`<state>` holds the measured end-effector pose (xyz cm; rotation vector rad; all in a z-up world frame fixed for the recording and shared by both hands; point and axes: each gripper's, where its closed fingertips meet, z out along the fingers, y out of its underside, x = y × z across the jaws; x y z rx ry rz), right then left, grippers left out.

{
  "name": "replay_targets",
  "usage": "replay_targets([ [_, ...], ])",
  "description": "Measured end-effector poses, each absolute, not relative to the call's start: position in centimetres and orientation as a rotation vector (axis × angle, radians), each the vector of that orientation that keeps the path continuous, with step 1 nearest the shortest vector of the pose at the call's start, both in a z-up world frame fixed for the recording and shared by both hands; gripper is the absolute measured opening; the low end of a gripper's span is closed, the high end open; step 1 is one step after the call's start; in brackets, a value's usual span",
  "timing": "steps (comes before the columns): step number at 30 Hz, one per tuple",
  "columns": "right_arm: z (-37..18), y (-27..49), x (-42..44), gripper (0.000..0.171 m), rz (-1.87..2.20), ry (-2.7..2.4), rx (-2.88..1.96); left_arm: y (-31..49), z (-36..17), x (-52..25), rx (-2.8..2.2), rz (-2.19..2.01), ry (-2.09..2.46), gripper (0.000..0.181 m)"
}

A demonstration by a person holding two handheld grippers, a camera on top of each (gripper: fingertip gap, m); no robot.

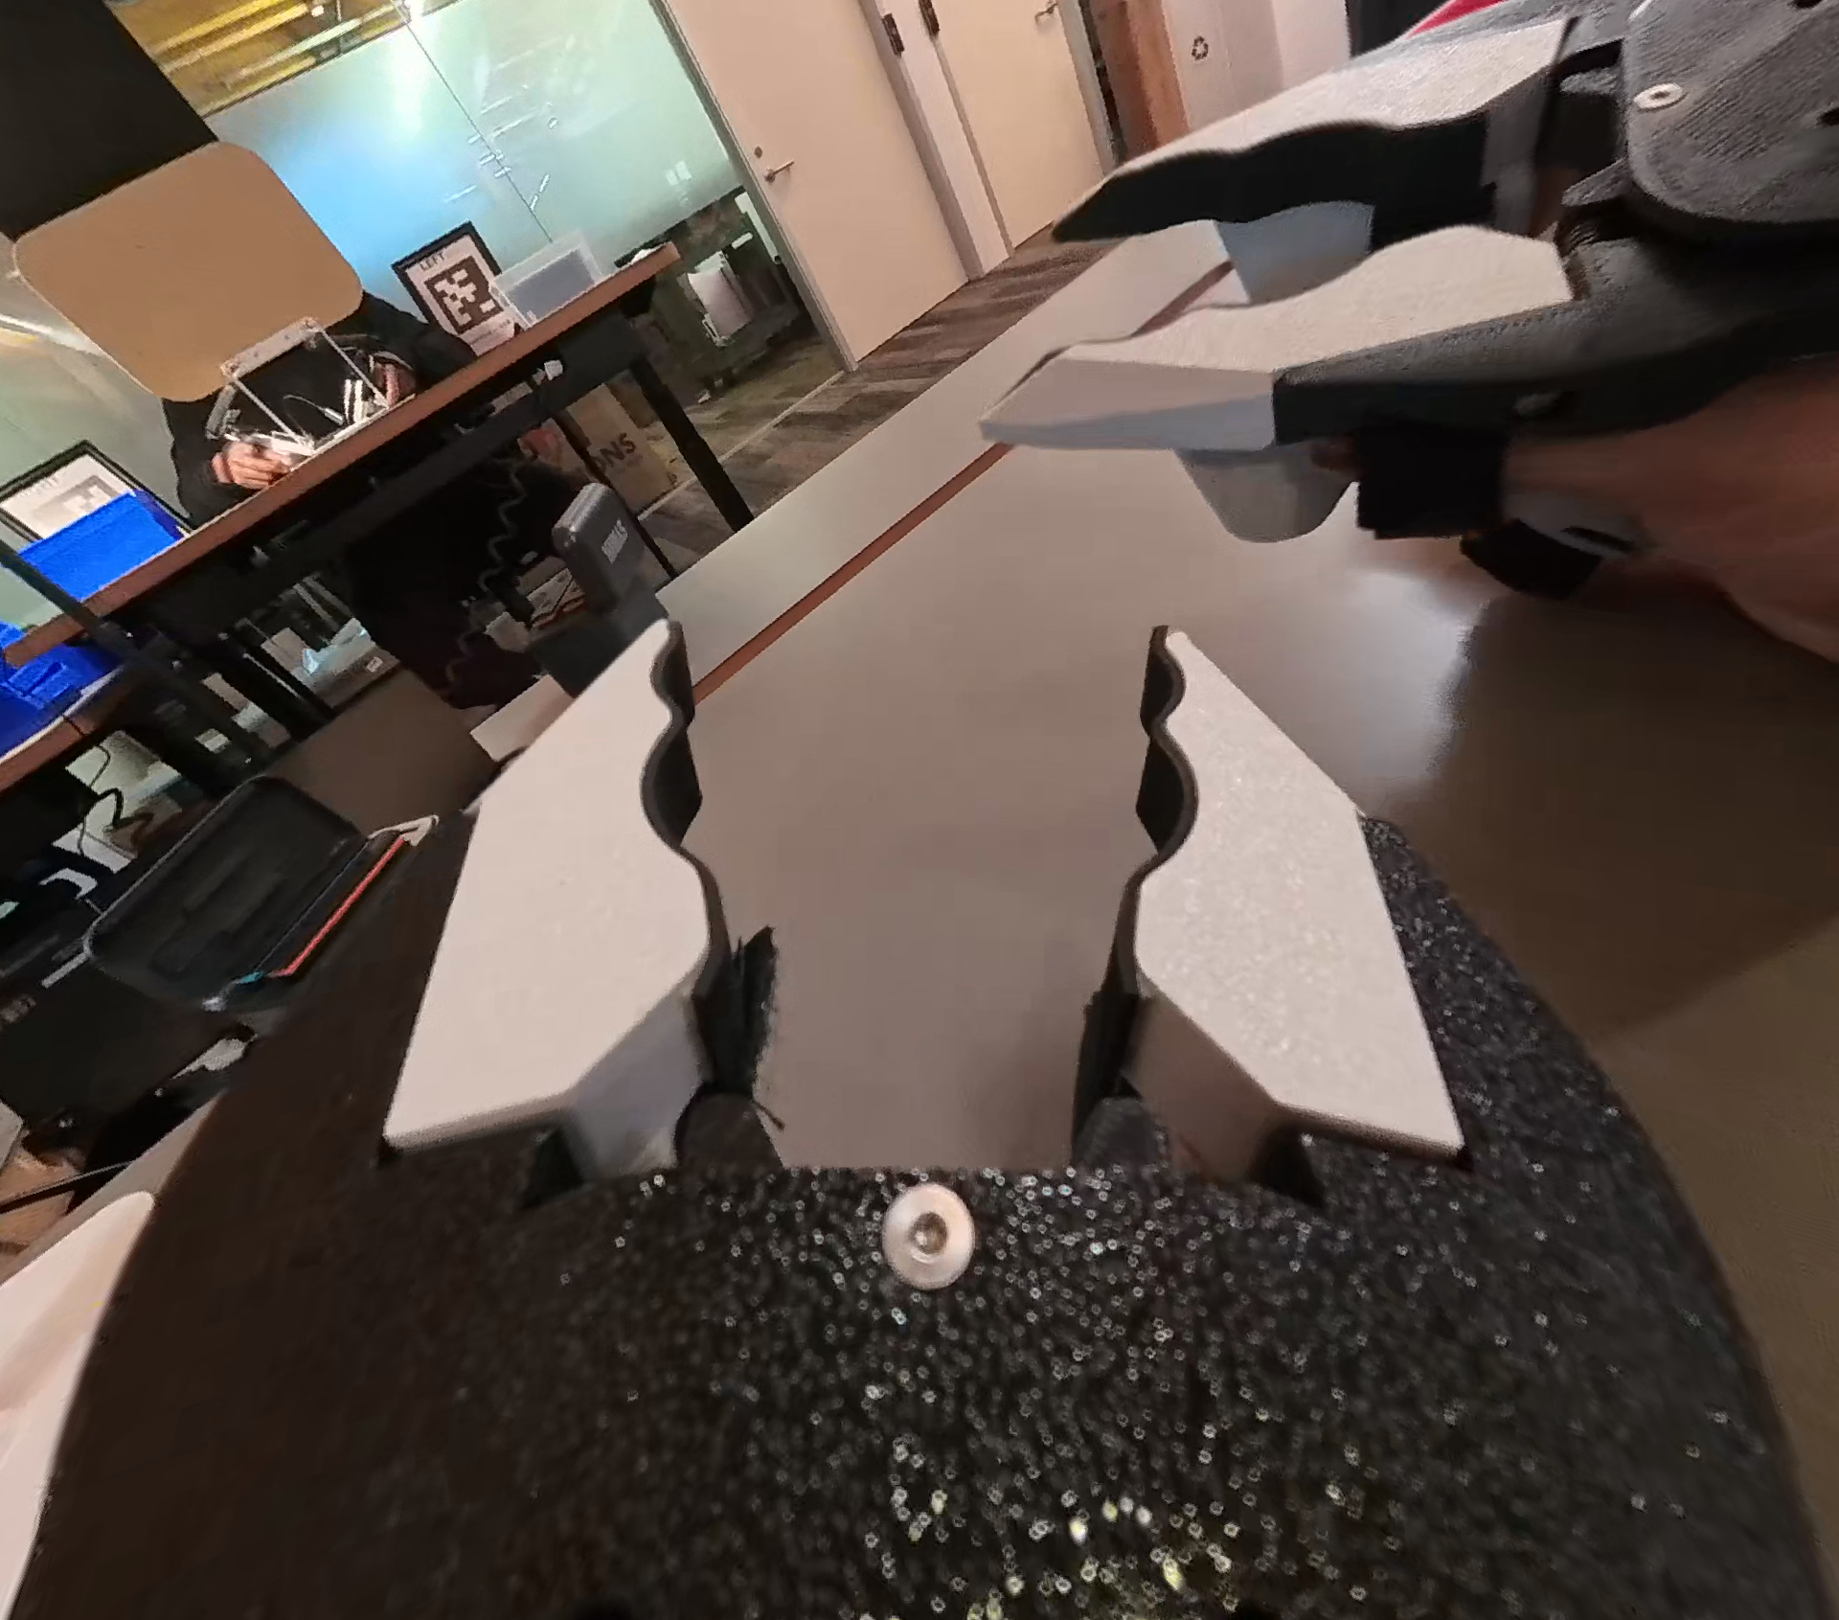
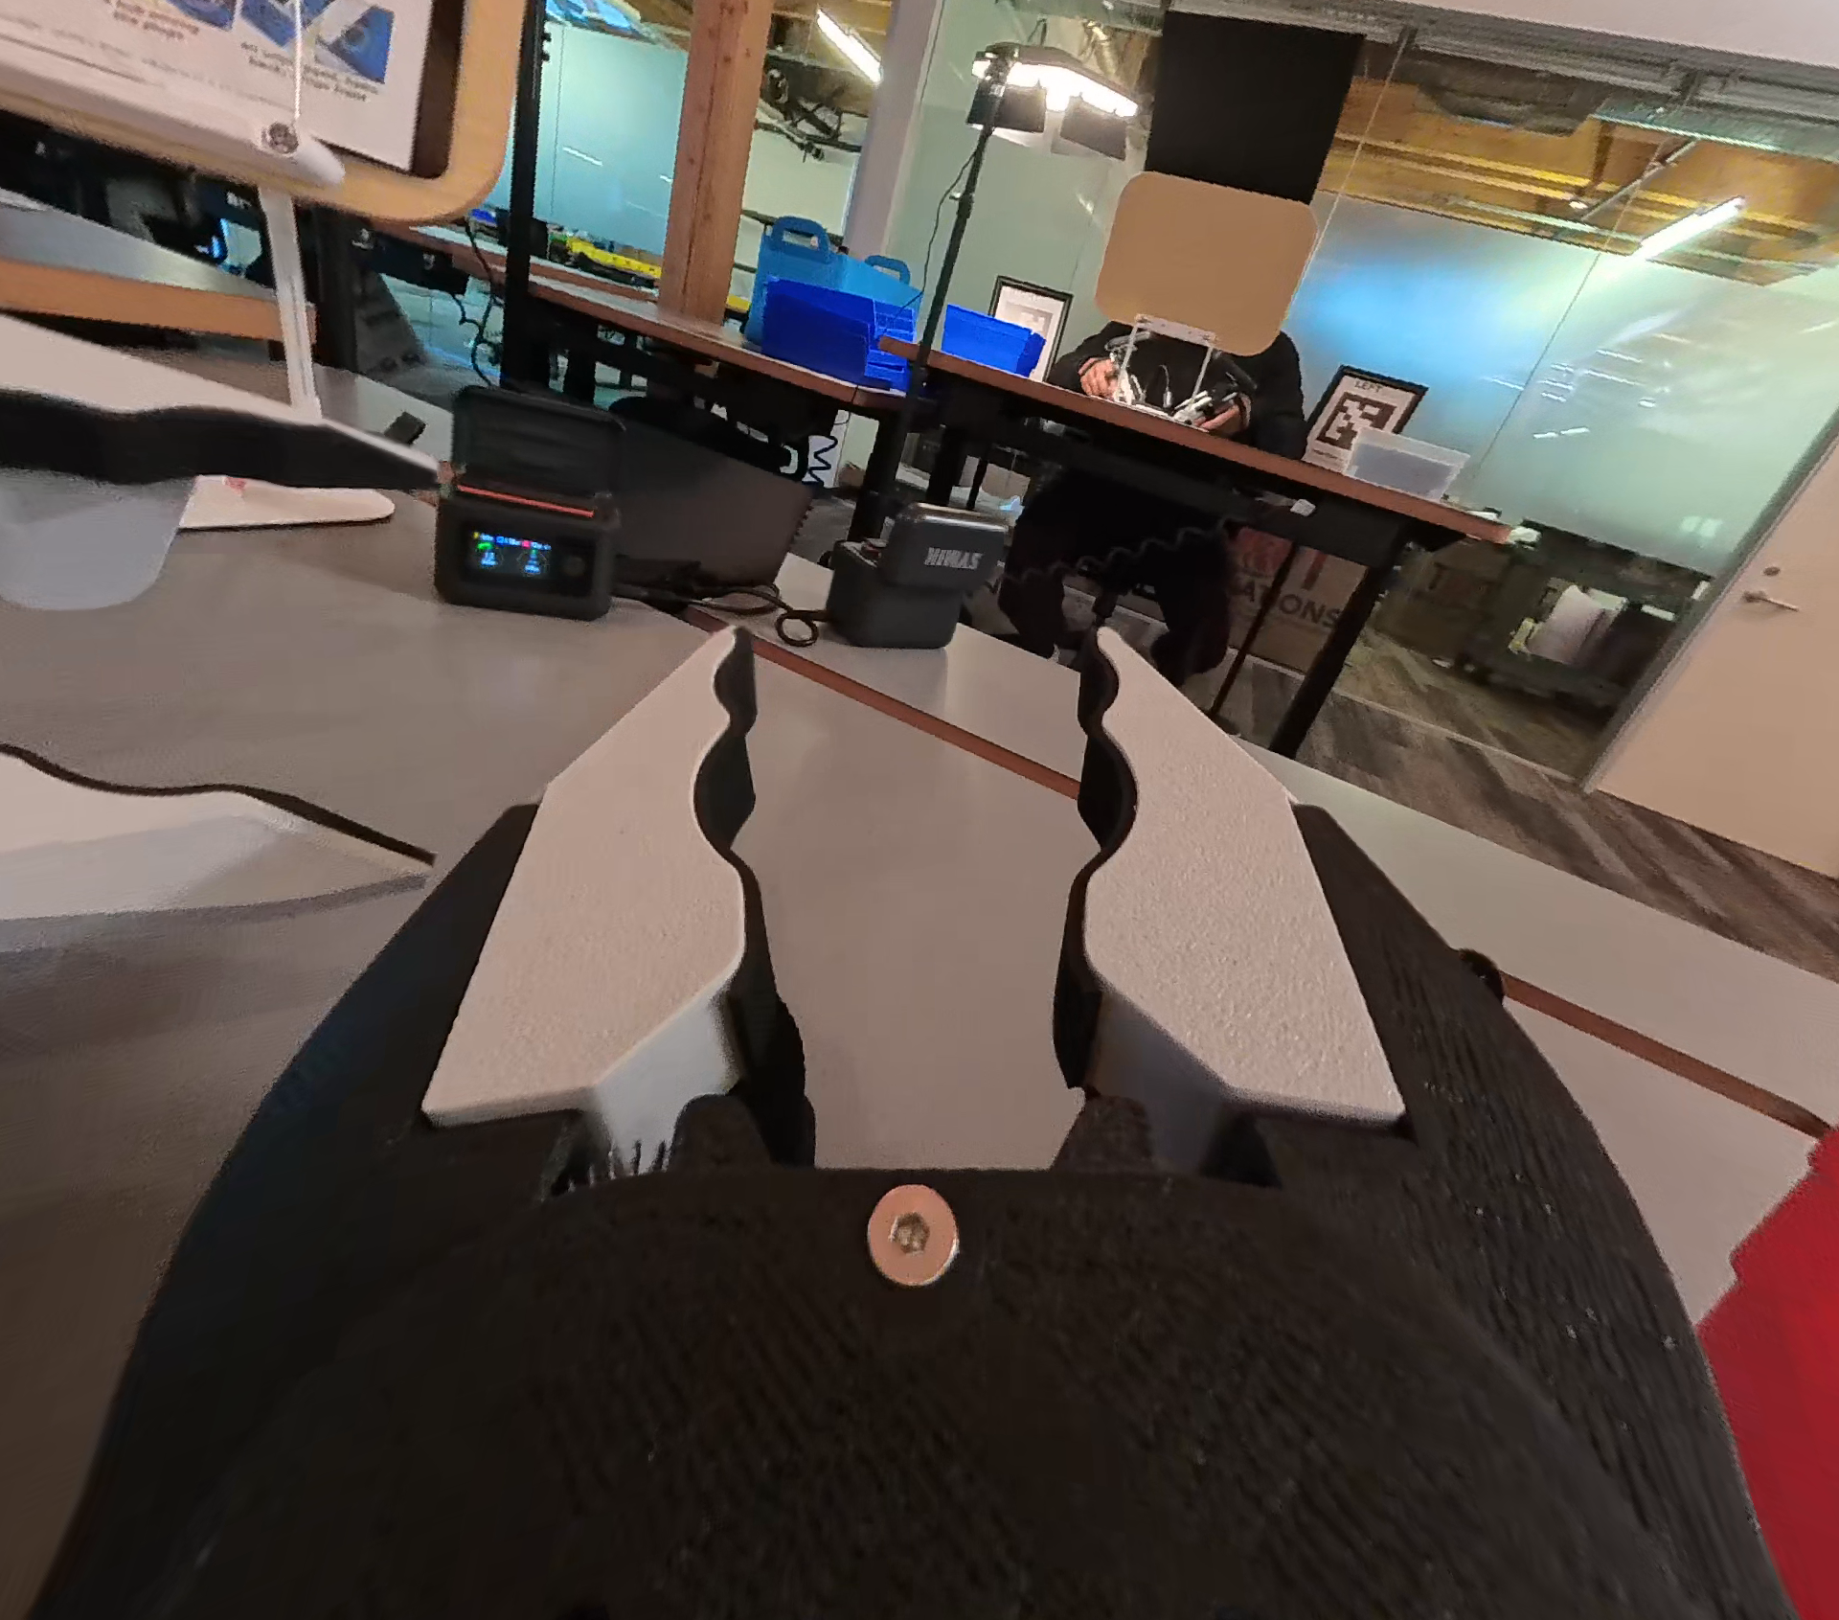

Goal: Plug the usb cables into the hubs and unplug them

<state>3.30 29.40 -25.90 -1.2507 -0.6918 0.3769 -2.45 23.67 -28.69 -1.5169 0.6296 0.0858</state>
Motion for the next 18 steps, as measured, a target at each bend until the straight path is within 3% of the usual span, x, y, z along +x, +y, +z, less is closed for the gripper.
replay_targets([
  [13,-26.1,29.0,3.2,0.064,0.369,-0.712,-1.249,23.1,-28.3,-2.4,-1.491,0.097,0.643,0.090],
  [18,-26.0,29.2,3.7,0.062,0.397,-0.685,-1.259,20.3,-23.1,-2.3,-1.599,0.173,0.518,0.083],
])
